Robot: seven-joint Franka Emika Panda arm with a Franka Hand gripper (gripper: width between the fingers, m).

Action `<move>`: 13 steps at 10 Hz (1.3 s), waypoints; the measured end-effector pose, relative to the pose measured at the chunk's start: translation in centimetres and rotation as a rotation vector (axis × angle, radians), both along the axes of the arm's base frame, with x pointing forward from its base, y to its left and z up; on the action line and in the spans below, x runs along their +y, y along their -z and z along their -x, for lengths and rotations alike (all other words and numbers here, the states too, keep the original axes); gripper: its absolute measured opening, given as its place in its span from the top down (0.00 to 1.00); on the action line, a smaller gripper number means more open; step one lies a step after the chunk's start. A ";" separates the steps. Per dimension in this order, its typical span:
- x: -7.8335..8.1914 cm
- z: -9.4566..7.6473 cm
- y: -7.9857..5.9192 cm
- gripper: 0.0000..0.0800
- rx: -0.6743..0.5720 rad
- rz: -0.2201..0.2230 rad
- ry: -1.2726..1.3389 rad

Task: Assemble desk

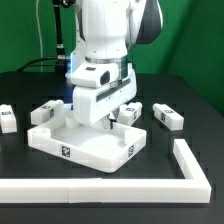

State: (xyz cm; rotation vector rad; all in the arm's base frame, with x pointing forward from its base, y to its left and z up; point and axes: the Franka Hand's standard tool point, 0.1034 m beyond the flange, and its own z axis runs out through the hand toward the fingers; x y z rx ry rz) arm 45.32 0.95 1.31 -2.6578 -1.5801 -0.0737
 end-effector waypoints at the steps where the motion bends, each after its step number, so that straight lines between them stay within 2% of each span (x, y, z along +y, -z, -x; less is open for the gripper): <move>1: 0.6 -0.2 -0.1 0.93 -0.011 0.001 -0.063; 3: 4.1 -0.4 -0.4 0.93 -0.061 -0.005 -0.212; 4: 4.9 0.1 -0.3 0.93 -0.060 -0.009 -0.231; 5: 4.4 0.1 -0.2 0.93 -0.056 -0.007 -0.220; 8: 4.5 0.0 -0.2 0.93 -0.057 -0.007 -0.227; 9: 4.9 -0.8 -0.5 0.93 -0.068 -0.005 -0.261; 11: 4.3 -2.0 -0.2 0.93 -0.045 0.000 -0.295; 13: 4.1 -1.8 0.0 0.93 -0.041 -0.002 -0.305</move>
Offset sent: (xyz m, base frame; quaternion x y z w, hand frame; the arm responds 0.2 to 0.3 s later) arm -0.0131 0.0562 0.0038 -0.0521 0.0313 -0.0539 0.9967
